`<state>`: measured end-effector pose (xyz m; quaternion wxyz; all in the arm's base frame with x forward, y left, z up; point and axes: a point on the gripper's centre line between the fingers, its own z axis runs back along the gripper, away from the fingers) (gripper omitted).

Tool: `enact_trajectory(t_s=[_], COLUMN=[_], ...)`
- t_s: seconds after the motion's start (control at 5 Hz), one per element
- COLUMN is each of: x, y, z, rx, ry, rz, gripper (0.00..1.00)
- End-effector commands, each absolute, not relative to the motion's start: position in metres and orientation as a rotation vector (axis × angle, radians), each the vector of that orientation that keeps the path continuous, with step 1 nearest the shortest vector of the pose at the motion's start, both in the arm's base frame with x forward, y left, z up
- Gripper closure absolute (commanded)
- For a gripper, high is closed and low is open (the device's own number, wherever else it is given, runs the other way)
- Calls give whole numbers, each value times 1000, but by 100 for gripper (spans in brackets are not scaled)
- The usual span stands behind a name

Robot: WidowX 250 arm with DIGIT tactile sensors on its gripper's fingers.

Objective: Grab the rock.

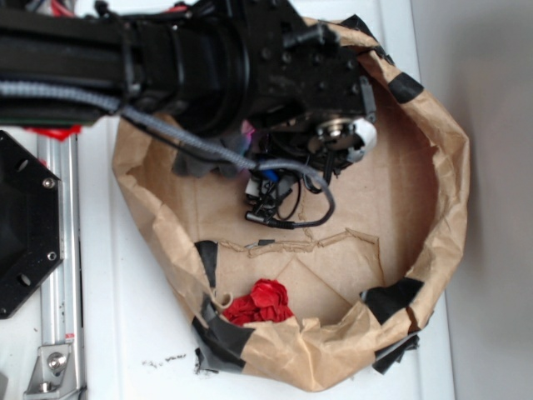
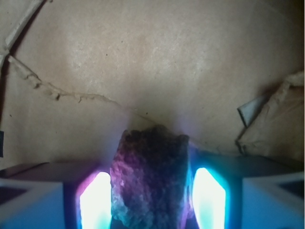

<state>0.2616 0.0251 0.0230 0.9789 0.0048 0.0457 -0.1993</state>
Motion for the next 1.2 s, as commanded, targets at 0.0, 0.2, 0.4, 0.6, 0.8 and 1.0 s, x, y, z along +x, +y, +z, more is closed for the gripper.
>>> enact_trajectory(t_s=[0.0,0.2,0.4,0.6,0.8,1.0], x=[260,262,269,276,280,278], y=[22,24,21,16,13,15], z=[77,121,170,196,191,185], rx=[3,-38,-113,-118,-119,-110], ry=[-42,-115,-199,-200,-192,-171], rz=[-362,-224,-98,-36,-2,16], gripper=[100,100,100,100,100,100])
